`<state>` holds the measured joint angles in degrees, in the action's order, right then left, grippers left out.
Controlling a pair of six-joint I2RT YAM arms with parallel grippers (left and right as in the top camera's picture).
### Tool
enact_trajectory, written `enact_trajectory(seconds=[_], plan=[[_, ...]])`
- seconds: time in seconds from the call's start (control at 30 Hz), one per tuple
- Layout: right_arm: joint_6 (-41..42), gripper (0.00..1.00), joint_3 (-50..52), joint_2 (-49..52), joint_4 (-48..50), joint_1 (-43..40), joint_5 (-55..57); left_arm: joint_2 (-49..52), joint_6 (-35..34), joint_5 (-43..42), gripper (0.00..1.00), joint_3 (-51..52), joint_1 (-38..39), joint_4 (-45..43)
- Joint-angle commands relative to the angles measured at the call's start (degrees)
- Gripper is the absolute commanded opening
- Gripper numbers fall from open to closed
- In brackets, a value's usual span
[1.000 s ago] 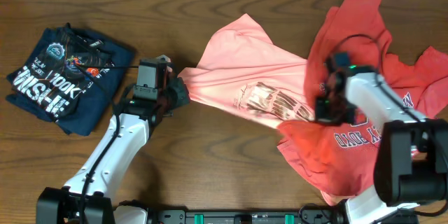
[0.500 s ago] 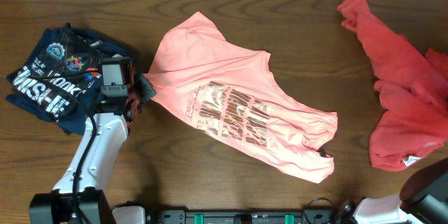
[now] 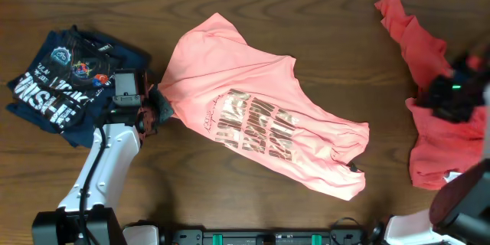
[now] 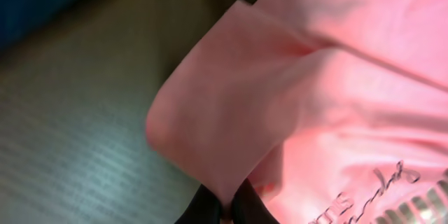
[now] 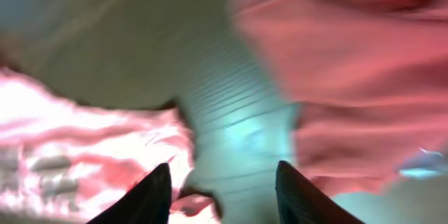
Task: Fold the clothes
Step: 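Grasp the shirt's right edge with the right gripper and pull it taut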
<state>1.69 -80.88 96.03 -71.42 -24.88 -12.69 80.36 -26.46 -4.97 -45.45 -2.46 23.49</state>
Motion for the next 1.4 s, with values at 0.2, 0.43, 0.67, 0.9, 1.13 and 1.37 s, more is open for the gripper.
enact_trajectory(seconds=[0.2,0.43,0.67,0.9,1.13,1.37], plan=[[-0.3,0.63,19.9,-0.1,18.0,16.7,1.3,0.2,1.2,-0.4,0.06,-0.2,0.0,2.2],[3.4,0.67,28.7,-0.1,30.9,23.1,3.5,0.2,1.2,-0.4,0.06,-0.2,0.0,2.4],[4.1,0.09,31.9,-0.1,37.2,24.9,3.5,0.2,1.2,-0.4,0.06,-0.2,0.0,2.7],[7.5,0.01,31.5,-0.1,47.7,24.5,10.2,0.2,1.1,-0.4,0.06,-0.2,0.0,2.8],[5.2,0.01,25.7,-0.1,49.2,23.3,10.6,0.2,1.2,-0.4,0.06,-0.2,0.0,2.9],[5.2,0.50,26.9,-0.1,32.8,23.5,4.9,0.2,1.2,-0.4,0.06,-0.2,0.0,2.9]])
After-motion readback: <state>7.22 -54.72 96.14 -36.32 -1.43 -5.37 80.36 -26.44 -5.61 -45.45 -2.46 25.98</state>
